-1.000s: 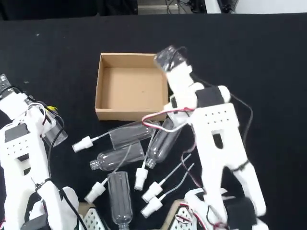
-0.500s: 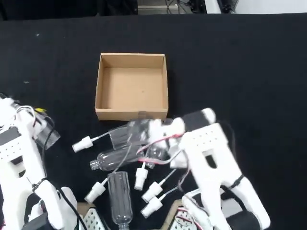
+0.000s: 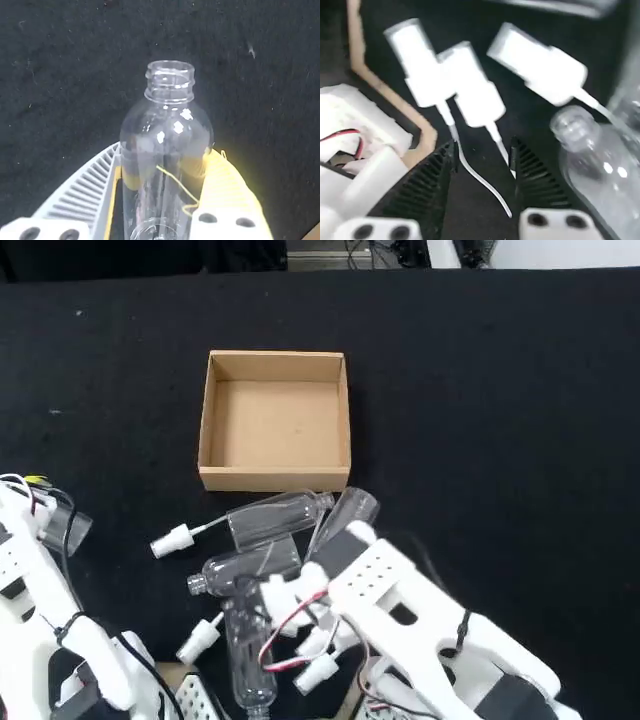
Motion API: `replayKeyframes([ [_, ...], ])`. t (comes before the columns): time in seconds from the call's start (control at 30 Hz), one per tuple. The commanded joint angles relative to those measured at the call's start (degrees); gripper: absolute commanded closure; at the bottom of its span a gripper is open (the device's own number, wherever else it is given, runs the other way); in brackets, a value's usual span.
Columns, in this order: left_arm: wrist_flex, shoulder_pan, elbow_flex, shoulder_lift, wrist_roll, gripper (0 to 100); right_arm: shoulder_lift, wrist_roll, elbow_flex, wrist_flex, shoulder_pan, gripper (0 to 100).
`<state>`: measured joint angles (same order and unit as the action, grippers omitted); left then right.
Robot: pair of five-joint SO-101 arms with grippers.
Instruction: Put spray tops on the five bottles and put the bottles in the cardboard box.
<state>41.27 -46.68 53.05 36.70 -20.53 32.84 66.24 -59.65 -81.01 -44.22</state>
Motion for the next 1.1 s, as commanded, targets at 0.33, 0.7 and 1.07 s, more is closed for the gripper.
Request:
replayKeyframes([
  [0.33,-1.14,-0.66,-3.21,1.41,-0.26,97,2.07,-7.03,-7.87,14.07,-10.73,84.7],
  [0.7,-1.14,-0.66,-3.21,1.41,-0.18,97,2.33,-7.91,-11.91,18.37,-11.43,87.1],
  [1.07,-0.88,0.66,-3.21,1.41,-0.18,97,2.42,-7.91,13.23,-0.62,2.99,98.8],
])
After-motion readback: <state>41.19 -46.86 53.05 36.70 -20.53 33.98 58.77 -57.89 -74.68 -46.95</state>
